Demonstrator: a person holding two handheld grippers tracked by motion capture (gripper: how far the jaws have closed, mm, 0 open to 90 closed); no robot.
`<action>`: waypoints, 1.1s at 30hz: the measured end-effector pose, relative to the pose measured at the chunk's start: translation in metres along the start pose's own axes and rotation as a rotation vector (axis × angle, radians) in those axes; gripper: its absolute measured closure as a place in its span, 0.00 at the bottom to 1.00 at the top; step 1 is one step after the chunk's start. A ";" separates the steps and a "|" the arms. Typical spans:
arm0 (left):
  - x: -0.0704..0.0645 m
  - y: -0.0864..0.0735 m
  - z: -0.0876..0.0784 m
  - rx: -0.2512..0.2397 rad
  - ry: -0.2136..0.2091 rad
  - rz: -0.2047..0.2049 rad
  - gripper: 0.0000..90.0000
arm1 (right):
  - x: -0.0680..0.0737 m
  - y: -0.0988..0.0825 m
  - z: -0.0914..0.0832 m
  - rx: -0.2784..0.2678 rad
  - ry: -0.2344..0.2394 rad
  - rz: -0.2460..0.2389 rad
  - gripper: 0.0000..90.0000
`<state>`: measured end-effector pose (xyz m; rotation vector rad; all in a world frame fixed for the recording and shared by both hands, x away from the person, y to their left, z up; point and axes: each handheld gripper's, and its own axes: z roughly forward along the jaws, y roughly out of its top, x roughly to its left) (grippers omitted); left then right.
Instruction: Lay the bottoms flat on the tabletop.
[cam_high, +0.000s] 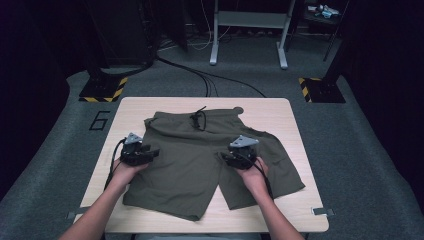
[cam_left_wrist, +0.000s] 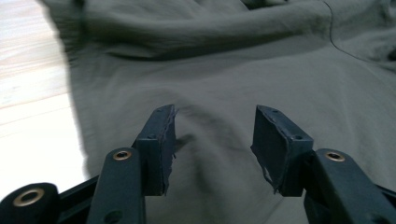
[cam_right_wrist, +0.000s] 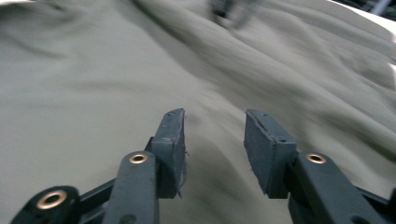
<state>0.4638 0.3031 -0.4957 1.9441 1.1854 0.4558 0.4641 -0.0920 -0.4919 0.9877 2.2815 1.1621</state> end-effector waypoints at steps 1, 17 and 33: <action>-0.002 0.000 0.004 0.003 -0.001 0.005 0.53 | -0.008 -0.005 -0.003 0.005 -0.014 0.010 0.61; -0.014 -0.019 0.025 0.050 -0.002 0.070 0.47 | -0.034 -0.052 -0.013 0.081 -0.079 0.107 0.55; -0.023 -0.046 -0.019 0.132 -0.013 0.047 0.46 | 0.034 -0.075 -0.047 0.090 -0.048 0.084 0.47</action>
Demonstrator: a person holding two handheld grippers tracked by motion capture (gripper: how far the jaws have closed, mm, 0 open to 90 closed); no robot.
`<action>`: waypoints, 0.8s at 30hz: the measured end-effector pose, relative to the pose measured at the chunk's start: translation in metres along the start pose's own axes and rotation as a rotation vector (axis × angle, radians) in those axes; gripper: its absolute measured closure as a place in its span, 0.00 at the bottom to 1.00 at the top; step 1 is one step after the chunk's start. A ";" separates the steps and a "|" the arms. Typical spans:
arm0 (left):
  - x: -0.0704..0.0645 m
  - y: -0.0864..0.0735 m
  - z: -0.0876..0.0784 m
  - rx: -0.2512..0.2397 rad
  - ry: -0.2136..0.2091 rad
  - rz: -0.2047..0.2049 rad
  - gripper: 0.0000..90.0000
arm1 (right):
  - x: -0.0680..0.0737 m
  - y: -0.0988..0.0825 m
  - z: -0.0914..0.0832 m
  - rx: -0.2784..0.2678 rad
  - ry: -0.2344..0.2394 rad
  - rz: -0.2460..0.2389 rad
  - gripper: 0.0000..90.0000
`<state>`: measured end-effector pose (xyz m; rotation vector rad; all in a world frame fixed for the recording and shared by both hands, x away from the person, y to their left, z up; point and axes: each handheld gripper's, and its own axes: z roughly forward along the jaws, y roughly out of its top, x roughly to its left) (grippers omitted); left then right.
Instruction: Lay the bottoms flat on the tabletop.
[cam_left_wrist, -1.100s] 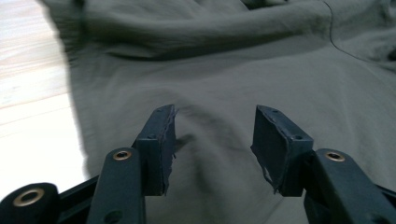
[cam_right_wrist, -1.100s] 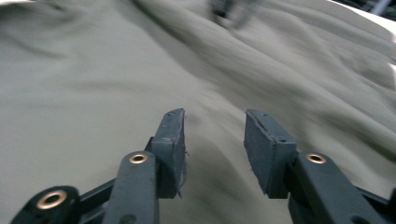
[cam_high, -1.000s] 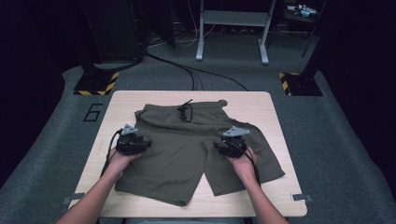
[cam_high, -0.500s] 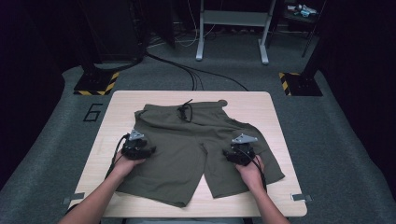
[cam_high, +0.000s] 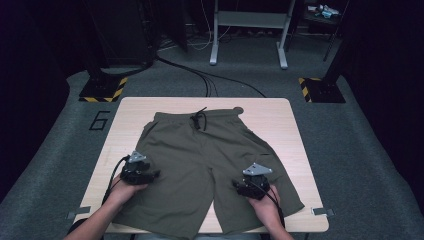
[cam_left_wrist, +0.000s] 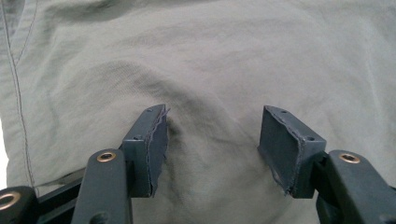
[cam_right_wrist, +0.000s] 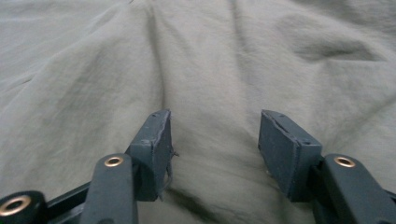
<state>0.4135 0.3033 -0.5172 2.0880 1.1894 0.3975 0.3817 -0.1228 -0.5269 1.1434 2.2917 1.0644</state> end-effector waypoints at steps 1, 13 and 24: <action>0.000 0.000 0.000 -0.002 0.000 -0.012 0.45 | 0.002 -0.001 -0.001 0.000 0.007 -0.006 0.46; 0.014 0.020 0.002 -0.069 0.019 -0.007 0.41 | -0.025 0.028 0.006 -0.064 0.022 0.003 0.60; 0.037 0.032 0.004 -0.086 0.061 -0.029 0.41 | -0.060 0.051 0.026 -0.082 -0.004 0.020 0.55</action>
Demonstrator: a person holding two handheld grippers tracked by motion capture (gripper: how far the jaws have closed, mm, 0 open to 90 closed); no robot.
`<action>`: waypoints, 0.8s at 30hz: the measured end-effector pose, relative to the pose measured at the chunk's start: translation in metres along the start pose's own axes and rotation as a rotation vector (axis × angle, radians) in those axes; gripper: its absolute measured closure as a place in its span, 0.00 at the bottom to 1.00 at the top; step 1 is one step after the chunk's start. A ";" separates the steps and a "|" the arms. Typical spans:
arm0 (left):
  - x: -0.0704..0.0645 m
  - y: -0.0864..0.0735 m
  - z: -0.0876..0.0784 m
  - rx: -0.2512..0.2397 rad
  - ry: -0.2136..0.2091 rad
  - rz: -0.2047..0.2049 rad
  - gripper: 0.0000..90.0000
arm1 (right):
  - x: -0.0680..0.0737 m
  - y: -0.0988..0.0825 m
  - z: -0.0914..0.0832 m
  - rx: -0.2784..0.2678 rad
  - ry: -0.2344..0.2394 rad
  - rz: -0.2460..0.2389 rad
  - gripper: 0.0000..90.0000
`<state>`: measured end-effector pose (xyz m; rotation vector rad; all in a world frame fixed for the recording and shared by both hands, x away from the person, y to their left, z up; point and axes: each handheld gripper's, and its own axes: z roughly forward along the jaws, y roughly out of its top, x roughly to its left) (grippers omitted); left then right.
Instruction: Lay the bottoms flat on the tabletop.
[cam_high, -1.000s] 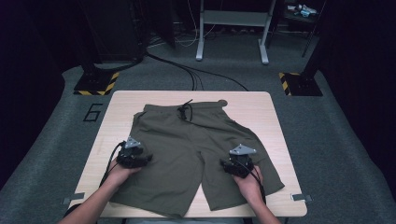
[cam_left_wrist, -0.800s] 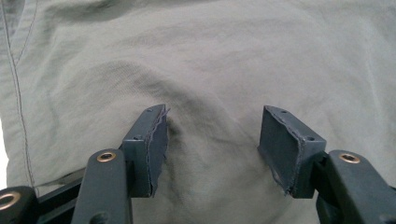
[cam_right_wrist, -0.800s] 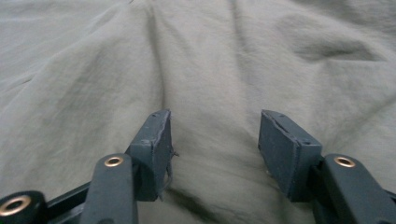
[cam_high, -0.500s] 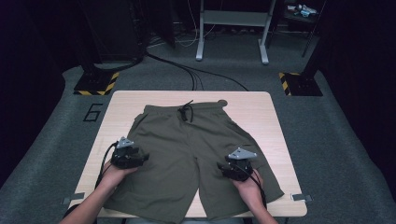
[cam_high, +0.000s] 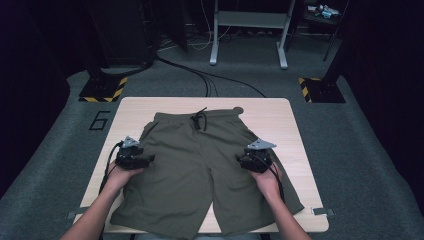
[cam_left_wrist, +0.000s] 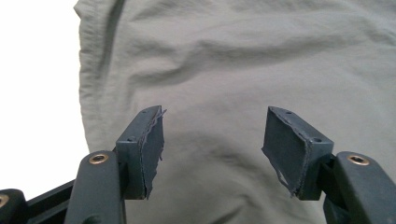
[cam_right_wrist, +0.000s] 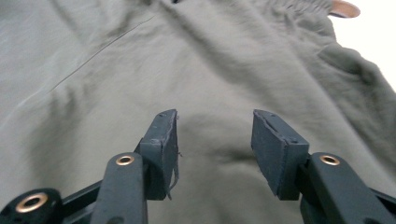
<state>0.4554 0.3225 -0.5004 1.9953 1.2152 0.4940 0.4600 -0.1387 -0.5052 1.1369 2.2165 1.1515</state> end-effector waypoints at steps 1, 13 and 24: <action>0.002 0.000 0.000 0.006 -0.007 0.002 0.41 | -0.003 0.001 0.001 -0.002 -0.002 0.001 0.54; 0.027 -0.006 0.000 -0.013 -0.013 -0.007 0.42 | -0.033 -0.004 -0.003 0.020 0.006 -0.009 0.50; 0.050 -0.016 -0.002 0.003 -0.005 0.000 0.42 | -0.064 -0.014 -0.023 0.029 -0.036 0.025 0.54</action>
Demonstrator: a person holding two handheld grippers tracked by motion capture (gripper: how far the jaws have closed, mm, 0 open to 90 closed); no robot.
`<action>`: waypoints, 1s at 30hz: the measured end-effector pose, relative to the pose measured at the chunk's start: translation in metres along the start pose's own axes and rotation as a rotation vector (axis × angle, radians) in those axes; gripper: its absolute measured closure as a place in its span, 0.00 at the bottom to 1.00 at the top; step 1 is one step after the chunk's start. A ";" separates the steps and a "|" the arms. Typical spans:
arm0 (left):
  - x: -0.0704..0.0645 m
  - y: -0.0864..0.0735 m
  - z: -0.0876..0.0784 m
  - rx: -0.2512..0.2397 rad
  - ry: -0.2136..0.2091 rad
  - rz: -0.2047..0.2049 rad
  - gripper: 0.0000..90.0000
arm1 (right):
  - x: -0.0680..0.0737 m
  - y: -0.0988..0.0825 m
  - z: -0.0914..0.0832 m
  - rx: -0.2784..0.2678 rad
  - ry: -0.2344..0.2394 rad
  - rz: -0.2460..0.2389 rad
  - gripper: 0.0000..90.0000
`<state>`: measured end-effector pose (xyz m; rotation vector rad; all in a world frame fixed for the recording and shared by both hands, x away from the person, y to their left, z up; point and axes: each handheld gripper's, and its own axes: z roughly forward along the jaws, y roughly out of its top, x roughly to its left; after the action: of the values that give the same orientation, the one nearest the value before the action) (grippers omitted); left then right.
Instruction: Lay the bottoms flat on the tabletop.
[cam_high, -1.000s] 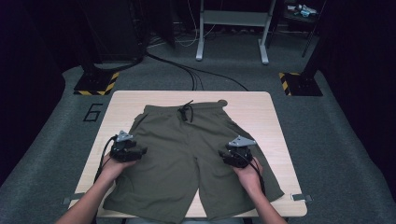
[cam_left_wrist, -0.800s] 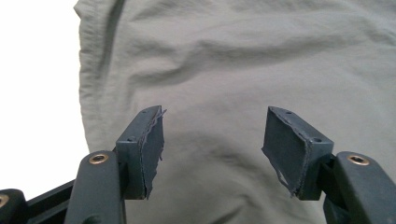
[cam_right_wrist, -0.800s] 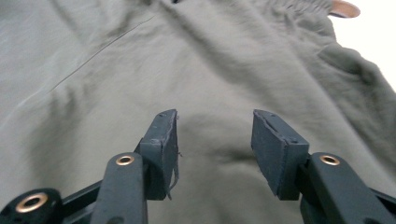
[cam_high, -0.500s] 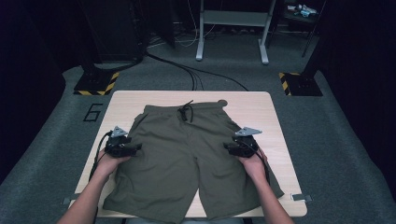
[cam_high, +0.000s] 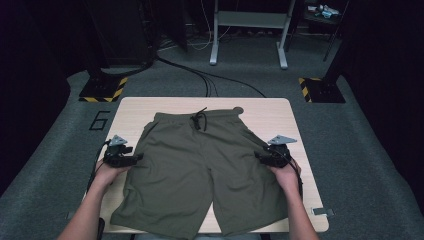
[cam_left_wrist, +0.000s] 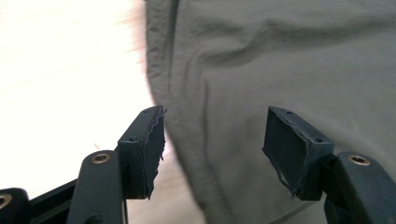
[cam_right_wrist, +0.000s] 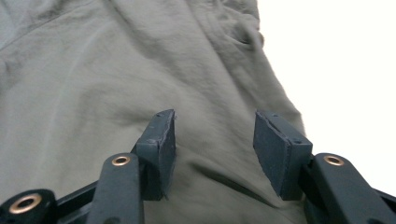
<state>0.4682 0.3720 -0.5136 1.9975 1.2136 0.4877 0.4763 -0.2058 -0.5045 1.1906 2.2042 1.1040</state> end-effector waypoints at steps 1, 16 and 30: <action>0.002 -0.001 0.000 0.001 0.008 0.001 0.42 | -0.003 -0.001 -0.002 -0.002 -0.006 0.000 0.54; 0.024 -0.012 -0.004 0.001 0.049 -0.026 0.41 | -0.045 -0.023 -0.029 -0.050 -0.087 0.107 0.56; 0.029 -0.019 -0.002 -0.022 0.068 -0.009 0.39 | -0.064 -0.042 -0.023 0.036 -0.172 0.143 0.51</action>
<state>0.4692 0.4043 -0.5282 1.9703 1.2531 0.5661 0.4752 -0.2829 -0.5253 1.4213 2.0442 0.9791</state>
